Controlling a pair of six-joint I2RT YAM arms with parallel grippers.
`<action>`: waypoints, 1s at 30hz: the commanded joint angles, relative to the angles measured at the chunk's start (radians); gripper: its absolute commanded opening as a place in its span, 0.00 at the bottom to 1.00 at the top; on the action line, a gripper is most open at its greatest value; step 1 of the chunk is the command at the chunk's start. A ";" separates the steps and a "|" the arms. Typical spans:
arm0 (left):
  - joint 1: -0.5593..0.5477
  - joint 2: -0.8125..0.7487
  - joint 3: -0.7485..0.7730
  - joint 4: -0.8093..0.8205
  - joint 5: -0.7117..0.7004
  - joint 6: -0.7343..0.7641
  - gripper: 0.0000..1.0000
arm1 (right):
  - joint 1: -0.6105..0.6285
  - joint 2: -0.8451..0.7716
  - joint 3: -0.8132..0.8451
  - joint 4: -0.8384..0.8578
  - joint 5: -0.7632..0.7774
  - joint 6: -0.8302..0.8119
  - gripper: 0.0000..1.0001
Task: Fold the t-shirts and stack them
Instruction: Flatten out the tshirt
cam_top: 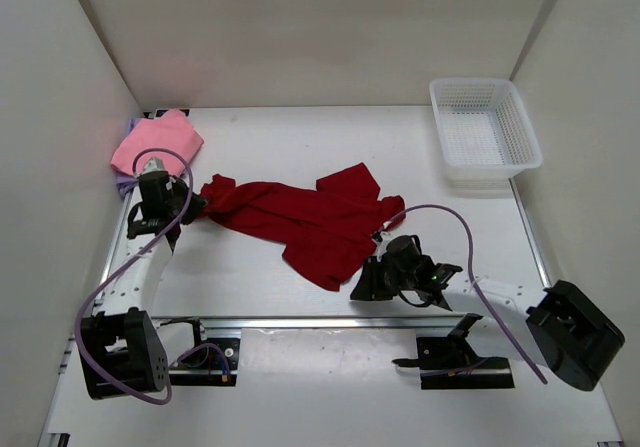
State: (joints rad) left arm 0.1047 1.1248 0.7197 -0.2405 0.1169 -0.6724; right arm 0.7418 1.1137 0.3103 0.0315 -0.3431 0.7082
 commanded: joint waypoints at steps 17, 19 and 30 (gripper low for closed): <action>0.003 -0.072 -0.025 -0.016 0.017 0.037 0.00 | 0.122 0.279 0.164 0.062 0.276 0.086 0.29; 0.009 -0.080 -0.028 -0.006 0.032 0.028 0.00 | 0.145 0.305 0.190 0.003 0.300 0.077 0.27; -0.023 -0.097 -0.037 0.007 0.007 0.037 0.00 | 0.238 0.324 0.288 -0.217 0.432 0.117 0.29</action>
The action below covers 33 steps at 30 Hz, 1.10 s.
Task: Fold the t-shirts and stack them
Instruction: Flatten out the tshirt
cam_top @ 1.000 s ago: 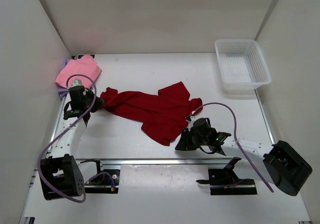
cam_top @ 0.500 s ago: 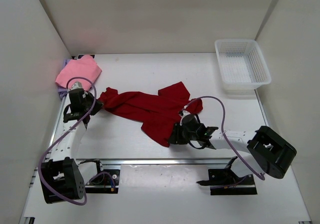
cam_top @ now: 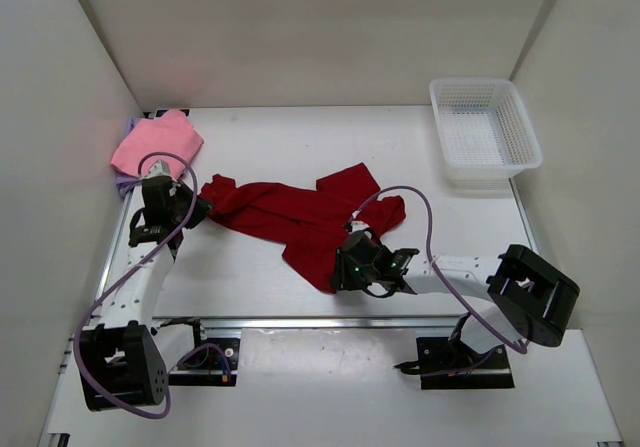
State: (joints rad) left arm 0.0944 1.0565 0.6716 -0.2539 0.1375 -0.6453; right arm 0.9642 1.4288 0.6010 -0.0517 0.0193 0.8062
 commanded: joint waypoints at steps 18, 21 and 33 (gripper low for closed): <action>-0.030 -0.035 -0.006 0.034 -0.006 0.013 0.00 | 0.064 0.059 0.043 -0.264 0.085 0.051 0.32; -0.028 -0.035 -0.013 0.035 -0.010 0.007 0.00 | 0.065 0.074 0.046 -0.280 0.096 0.047 0.28; -0.045 -0.033 -0.009 0.034 -0.007 0.015 0.00 | 0.036 0.078 0.020 -0.267 0.096 0.034 0.00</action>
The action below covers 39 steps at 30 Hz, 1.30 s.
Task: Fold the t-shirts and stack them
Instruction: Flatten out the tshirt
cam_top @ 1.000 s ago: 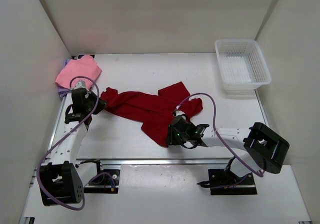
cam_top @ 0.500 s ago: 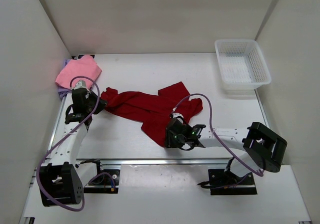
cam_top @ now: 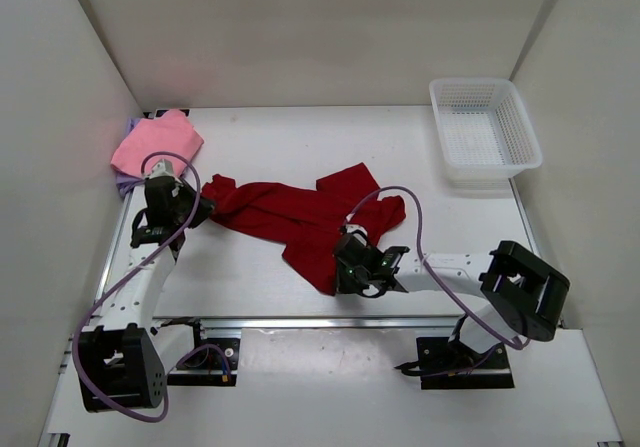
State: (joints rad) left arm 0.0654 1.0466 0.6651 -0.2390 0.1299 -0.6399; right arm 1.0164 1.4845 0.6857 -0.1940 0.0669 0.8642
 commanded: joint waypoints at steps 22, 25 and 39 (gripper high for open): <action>-0.035 0.084 0.937 -0.338 0.105 0.046 0.00 | -0.329 -0.439 1.106 -0.829 0.243 -0.461 0.00; -0.032 0.102 1.111 -0.382 0.065 0.040 0.00 | -0.220 -0.269 1.419 -0.915 0.342 -0.526 0.00; -0.041 0.487 0.928 -0.258 -0.039 0.039 0.00 | -0.835 0.417 1.715 -0.680 -0.223 -0.654 0.00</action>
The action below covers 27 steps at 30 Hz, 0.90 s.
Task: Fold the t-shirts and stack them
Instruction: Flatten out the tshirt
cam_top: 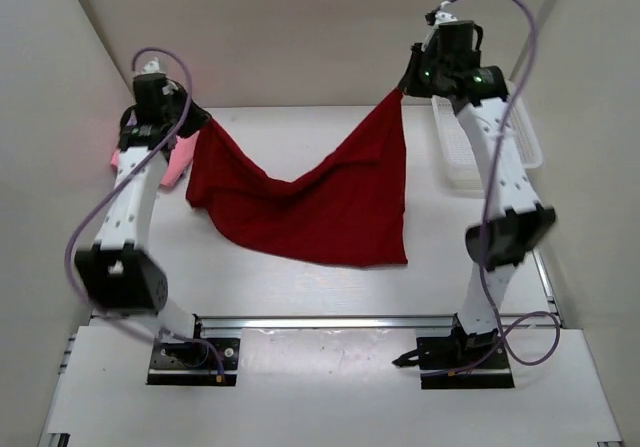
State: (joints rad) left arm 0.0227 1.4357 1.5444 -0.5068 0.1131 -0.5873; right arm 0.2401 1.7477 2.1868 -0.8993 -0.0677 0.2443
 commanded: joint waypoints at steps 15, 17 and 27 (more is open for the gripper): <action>0.154 0.230 0.576 0.039 0.060 -0.103 0.00 | -0.334 -0.008 0.294 0.473 -0.294 0.198 0.00; 0.154 0.172 0.463 0.070 0.056 -0.097 0.00 | -0.311 -0.078 0.123 0.426 -0.265 0.146 0.00; 0.105 -0.249 -0.204 0.110 -0.110 0.029 0.00 | -0.271 -0.652 -0.949 0.406 -0.133 0.052 0.00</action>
State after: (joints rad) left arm 0.1436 1.2892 1.4906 -0.3649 0.1005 -0.6258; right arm -0.0151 1.1488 1.4715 -0.4194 -0.2539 0.3264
